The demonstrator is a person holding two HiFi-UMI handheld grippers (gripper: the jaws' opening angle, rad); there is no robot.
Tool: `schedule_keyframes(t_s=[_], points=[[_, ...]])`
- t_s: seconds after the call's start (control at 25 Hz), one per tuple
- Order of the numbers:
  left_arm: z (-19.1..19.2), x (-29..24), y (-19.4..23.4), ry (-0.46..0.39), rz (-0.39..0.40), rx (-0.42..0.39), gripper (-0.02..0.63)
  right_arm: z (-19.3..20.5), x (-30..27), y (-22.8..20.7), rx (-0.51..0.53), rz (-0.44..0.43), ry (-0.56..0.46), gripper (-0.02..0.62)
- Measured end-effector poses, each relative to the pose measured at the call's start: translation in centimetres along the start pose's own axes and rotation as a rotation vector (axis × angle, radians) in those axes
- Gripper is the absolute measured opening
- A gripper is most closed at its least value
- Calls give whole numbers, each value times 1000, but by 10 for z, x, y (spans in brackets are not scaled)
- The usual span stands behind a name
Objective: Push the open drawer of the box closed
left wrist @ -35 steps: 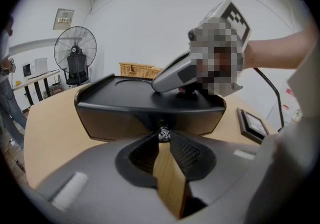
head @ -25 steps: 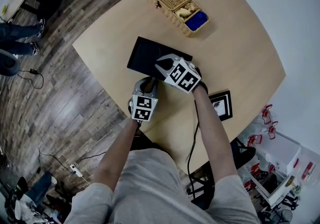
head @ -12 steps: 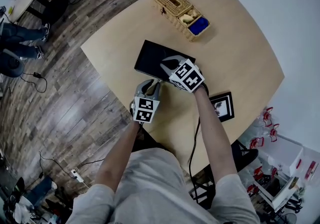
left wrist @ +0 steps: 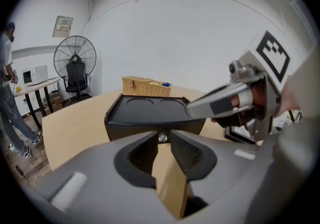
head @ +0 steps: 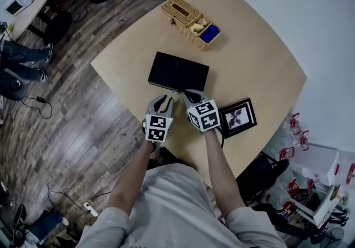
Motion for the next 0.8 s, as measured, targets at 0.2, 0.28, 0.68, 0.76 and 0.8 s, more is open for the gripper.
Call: schedule_keyframes(t_s=[0.2, 0.28, 0.68, 0.76, 0.8], points=[[1, 21, -2, -36, 1, 33, 136, 26, 13, 20, -83, 59, -30, 0], [3, 28, -3, -45, -3, 39, 136, 33, 18, 28, -106, 71, -43, 0], [-1, 54, -5, -73, 2, -2, 136, 50, 47, 46, -177, 141, -98, 0], [0, 59, -6, -77, 4, -17, 137, 55, 49, 50, -190, 152, -113, 0], [0, 61, -6, -81, 5, -20, 135, 58, 50, 52, -193, 158, -117, 0]])
Point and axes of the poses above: the fingertips, and each gripper's own axes: x backward along the fingers, y to its left, z out of its underside, the point moved 6 cm from there along x, backward along the fingers, and after that the axes turned 13 degrees about y, right-handed, at the moved point
